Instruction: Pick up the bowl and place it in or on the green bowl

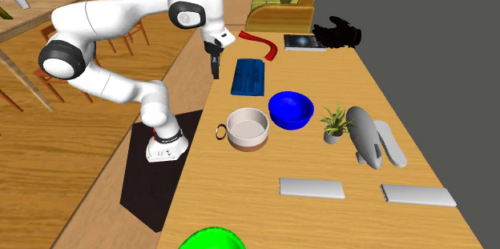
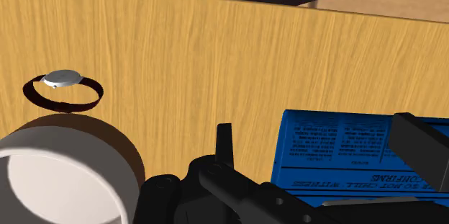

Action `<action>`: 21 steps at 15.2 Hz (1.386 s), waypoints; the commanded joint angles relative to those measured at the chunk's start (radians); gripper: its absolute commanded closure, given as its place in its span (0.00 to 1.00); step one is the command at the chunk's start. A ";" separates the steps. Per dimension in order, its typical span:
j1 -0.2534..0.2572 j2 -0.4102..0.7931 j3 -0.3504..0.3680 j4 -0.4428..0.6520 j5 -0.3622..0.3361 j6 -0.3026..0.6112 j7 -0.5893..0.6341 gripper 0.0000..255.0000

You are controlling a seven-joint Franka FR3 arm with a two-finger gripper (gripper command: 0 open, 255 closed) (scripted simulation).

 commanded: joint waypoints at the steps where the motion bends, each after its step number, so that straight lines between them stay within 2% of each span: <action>1: 0.000 0.000 0.000 0.000 0.000 0.000 0.000 0.00; 8: -0.033 0.085 -0.117 -0.048 -0.128 0.145 -0.177 0.00; 14: -0.054 0.208 -0.219 -0.040 -0.215 0.284 -0.319 0.00; 16: -0.058 0.258 -0.254 -0.027 -0.237 0.331 -0.365 0.00; 21: -0.060 0.269 -0.264 -0.074 -0.243 0.390 -0.368 0.00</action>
